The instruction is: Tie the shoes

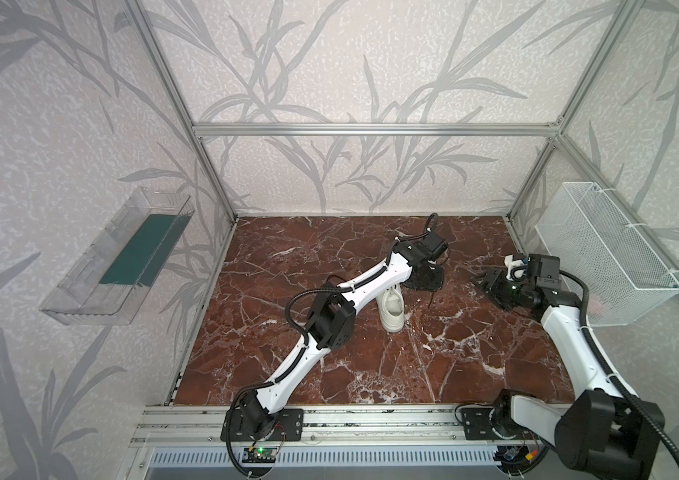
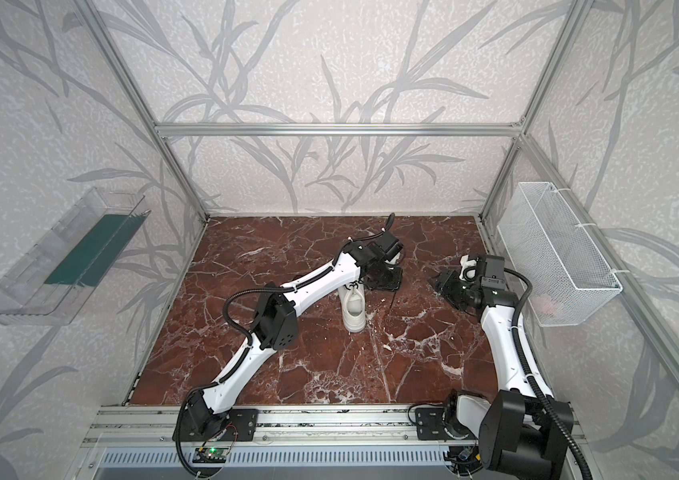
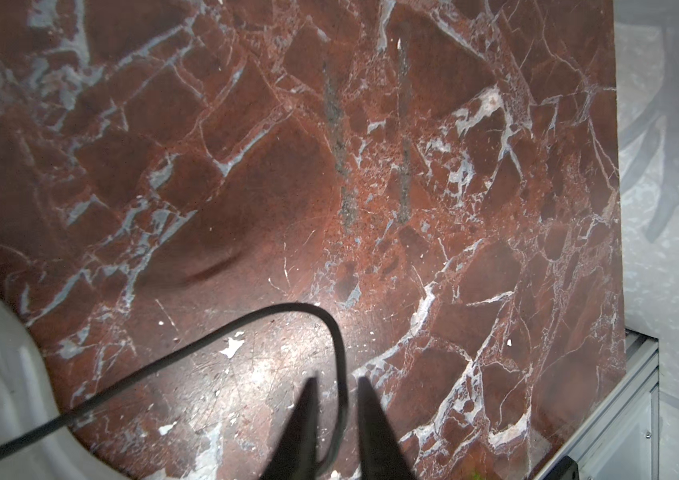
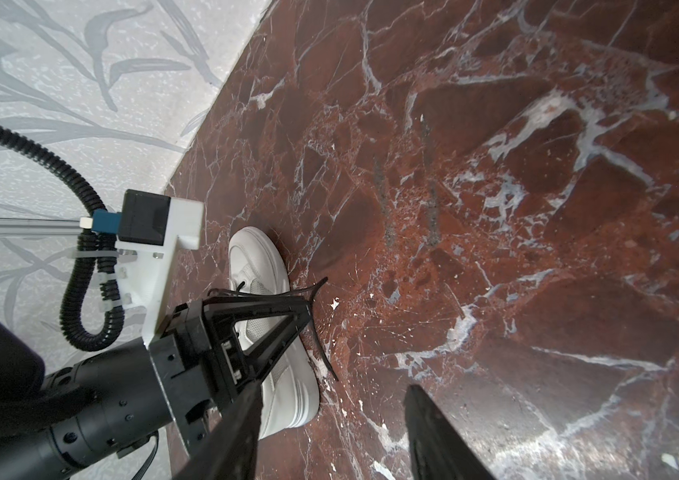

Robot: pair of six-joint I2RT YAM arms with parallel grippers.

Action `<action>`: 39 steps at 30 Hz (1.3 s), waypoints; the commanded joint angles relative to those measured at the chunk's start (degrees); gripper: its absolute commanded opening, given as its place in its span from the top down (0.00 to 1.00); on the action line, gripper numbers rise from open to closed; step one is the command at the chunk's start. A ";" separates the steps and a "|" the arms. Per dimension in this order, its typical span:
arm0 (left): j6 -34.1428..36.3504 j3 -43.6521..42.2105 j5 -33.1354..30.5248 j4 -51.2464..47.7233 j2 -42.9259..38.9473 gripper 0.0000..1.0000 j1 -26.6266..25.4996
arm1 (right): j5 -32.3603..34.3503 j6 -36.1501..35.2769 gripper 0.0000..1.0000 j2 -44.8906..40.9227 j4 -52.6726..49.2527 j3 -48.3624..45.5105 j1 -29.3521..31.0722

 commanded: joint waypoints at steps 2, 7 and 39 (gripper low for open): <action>1.04 -0.70 -1.25 -0.47 -1.58 0.55 0.03 | 1.92 -2.38 0.44 1.39 -3.17 0.84 0.01; 1.80 -2.29 -1.53 0.73 -4.61 0.53 1.44 | 3.45 -3.49 0.45 3.00 -4.81 0.83 0.08; 4.02 -51.61 -2.29 18.68 -38.75 0.53 18.86 | 28.37 0.12 0.64 37.88 -16.43 20.35 31.20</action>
